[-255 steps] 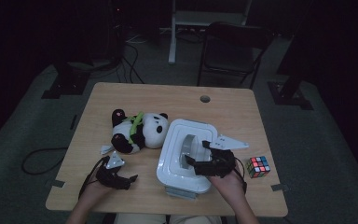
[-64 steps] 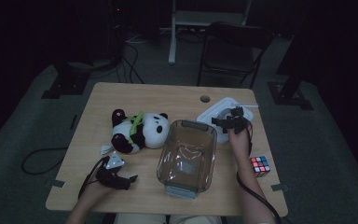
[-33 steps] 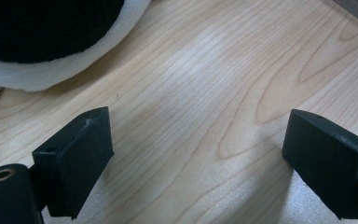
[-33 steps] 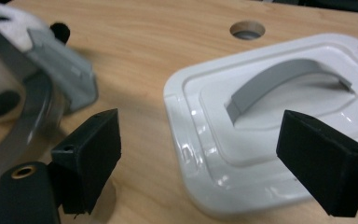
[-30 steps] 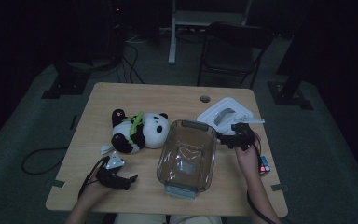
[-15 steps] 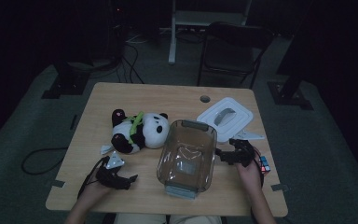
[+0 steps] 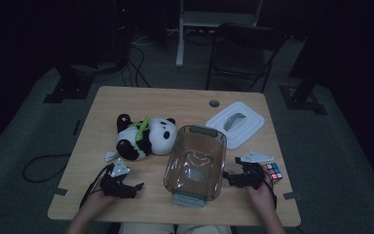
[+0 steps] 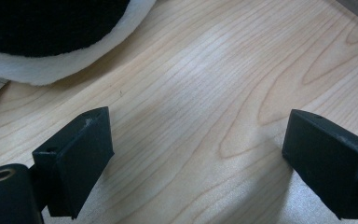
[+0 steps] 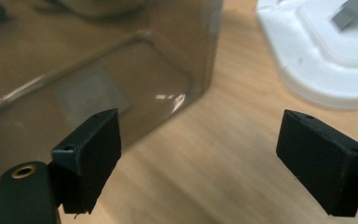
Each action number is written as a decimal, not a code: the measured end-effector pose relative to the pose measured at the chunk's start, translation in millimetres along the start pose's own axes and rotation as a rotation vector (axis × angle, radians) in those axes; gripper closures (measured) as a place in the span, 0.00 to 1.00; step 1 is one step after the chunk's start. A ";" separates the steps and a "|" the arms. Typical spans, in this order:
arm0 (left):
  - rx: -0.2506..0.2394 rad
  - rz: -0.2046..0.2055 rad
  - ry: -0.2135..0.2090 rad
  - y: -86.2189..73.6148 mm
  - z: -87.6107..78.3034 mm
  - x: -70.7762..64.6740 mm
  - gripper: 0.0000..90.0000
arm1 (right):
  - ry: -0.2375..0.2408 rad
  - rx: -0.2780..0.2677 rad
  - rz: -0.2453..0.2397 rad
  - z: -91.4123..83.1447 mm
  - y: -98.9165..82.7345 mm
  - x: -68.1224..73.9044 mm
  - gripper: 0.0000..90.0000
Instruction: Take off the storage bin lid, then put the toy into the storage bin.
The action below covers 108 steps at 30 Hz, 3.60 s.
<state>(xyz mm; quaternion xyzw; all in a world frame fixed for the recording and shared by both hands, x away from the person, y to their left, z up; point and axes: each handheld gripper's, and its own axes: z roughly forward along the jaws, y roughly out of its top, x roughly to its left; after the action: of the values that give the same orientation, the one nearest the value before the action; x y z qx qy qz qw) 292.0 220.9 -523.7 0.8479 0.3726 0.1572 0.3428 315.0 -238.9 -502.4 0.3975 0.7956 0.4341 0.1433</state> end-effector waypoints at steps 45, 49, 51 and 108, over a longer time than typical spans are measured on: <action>0.000 0.030 -0.027 -2.5 -2.5 0.1 0.10 | -0.030 0.139 -0.122 16.4 -21.7 19.9 0.14; -0.001 0.030 -0.027 -2.8 -2.7 0.0 0.10 | -0.031 0.139 -0.122 16.4 -21.7 19.9 0.14; -0.001 0.030 -0.027 -2.8 -2.7 0.0 0.10 | -0.031 0.139 -0.122 16.4 -21.7 19.9 0.14; -0.144 0.077 -0.055 107.4 -60.1 32.7 0.12 | -0.030 0.140 -0.124 16.4 -21.6 19.7 0.14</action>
<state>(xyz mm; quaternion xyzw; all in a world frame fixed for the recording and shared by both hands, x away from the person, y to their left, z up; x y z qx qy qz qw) 338.8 220.6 -405.3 0.8387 0.3181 0.1731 0.4068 300.7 -221.2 -527.0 0.3630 0.8449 0.3618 0.1536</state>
